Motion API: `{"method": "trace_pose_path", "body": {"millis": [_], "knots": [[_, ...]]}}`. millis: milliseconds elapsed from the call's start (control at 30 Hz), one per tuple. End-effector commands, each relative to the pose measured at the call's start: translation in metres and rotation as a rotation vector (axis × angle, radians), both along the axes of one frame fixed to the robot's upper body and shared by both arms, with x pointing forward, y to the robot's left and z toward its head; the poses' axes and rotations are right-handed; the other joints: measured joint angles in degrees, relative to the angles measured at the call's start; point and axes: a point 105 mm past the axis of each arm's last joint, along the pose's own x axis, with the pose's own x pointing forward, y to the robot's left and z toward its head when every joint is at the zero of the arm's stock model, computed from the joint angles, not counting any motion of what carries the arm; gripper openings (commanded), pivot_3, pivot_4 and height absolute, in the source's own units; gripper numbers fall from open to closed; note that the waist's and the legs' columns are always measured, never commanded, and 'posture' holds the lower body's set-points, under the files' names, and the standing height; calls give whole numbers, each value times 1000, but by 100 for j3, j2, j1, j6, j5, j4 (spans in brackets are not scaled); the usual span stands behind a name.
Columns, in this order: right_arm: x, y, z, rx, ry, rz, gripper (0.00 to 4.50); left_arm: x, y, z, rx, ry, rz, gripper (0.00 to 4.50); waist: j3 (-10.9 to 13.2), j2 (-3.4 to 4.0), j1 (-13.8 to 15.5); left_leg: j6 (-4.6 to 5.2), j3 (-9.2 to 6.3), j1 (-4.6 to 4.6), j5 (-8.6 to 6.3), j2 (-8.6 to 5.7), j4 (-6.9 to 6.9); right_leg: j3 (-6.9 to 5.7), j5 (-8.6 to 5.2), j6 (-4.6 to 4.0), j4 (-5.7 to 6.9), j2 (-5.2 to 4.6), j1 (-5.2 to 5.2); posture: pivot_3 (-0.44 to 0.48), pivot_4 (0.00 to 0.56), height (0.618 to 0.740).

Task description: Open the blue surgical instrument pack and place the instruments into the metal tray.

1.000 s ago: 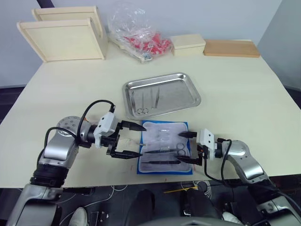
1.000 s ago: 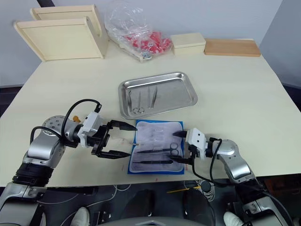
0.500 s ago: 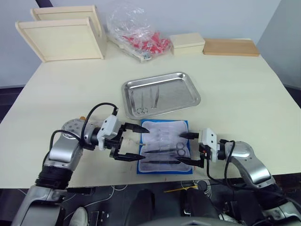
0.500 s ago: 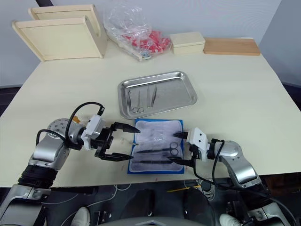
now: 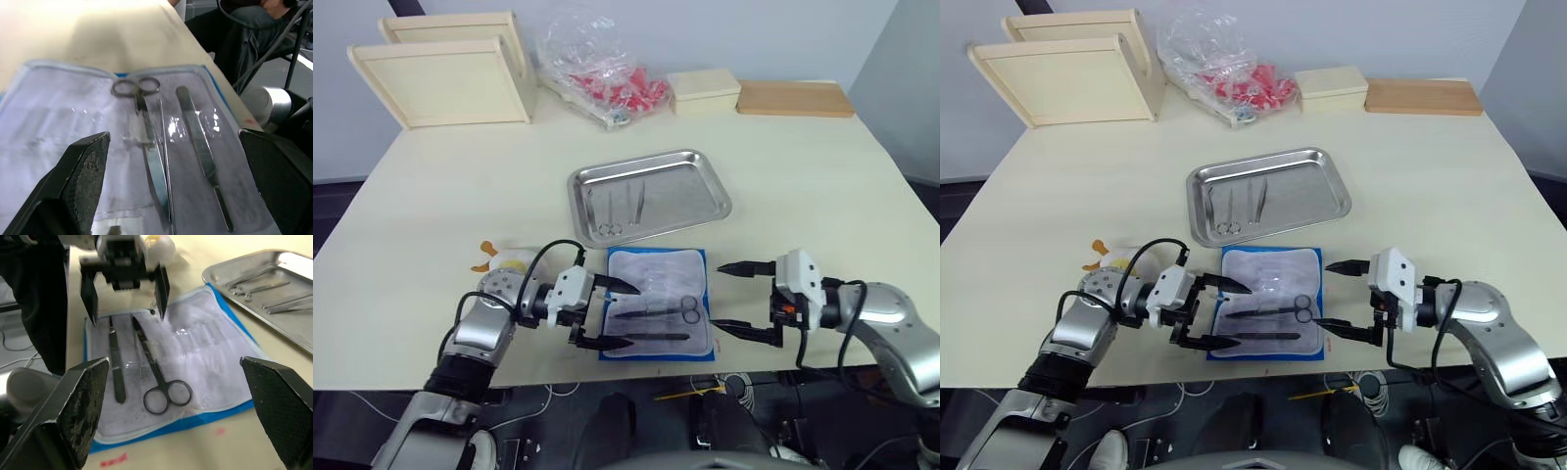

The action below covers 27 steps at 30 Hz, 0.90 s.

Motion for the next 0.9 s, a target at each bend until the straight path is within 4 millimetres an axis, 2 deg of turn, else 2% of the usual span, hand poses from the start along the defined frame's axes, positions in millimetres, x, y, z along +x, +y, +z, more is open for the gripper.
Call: {"method": "trace_pose_path", "body": {"millis": [33, 367, 633, 900], "knots": [[-6, -1, 20, 19, -44, 12, 4500, 1, -2, -3, 4, -31, -12, 4435, -1, -1, 2, 0, 1, 0, 0, 0, 0, 1, 0, 0, 1, 0, 0, 0, 150, 740], [-15, -9, 38, 2, -52, 6, 4500, 7, -6, -31, 59, -24, -16, 4435, -4, 4, 101, 1, 7, -3, 0, -1, 29, 6, 14, 18, 3, 0, 4, 0, 150, 740], [-18, -20, 47, -19, -52, 5, 4500, 9, -8, -42, 52, 21, -18, 4435, -16, 26, 111, 2, 10, 16, 1, 0, 76, 15, 24, 15, 4, -1, 41, 0, 150, 740], [-18, -19, 48, -17, -57, 5, 4500, 5, -5, -51, 69, 71, -19, 4435, -49, 77, 107, 2, 15, 21, 1, 0, 77, 22, 26, 17, 4, 1, 45, 0, 150, 740]]}}
